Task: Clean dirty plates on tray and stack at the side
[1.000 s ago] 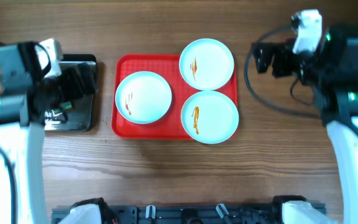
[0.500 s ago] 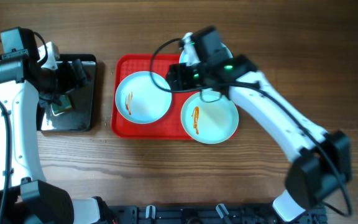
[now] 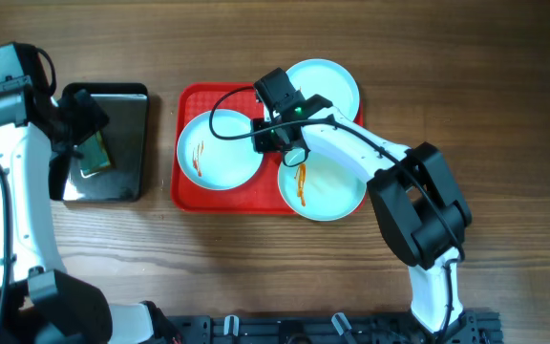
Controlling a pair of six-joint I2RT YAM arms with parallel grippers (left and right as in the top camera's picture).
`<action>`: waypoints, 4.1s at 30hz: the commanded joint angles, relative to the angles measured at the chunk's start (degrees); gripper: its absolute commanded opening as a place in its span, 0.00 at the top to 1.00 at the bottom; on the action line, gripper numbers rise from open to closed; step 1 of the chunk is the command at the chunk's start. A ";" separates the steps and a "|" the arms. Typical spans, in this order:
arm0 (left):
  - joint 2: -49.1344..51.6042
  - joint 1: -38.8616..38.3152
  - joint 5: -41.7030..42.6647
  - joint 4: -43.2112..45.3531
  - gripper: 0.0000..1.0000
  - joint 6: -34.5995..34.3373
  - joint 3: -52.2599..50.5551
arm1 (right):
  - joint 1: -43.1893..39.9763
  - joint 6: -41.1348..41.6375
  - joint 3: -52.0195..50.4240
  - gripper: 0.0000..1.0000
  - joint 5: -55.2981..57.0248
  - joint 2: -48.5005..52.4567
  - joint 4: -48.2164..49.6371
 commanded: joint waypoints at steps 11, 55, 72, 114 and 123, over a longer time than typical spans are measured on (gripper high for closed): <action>13.94 1.57 -2.10 6.78 0.02 -0.02 1.14 | 1.11 3.78 0.42 0.96 2.19 4.22 2.27; 14.05 -2.32 0.39 9.68 0.96 11.34 0.81 | 1.09 3.41 0.44 0.96 -0.85 4.15 2.73; 14.58 -18.91 19.80 18.21 0.96 18.64 -6.16 | -0.94 1.86 0.44 0.96 -7.41 4.15 2.25; 21.81 -32.89 22.99 16.63 0.96 5.16 -12.20 | -0.94 2.03 0.44 0.96 -7.41 4.17 2.51; 22.53 -32.70 -1.40 31.50 0.96 -10.78 -14.60 | -0.94 2.03 0.44 0.96 -7.61 4.17 2.51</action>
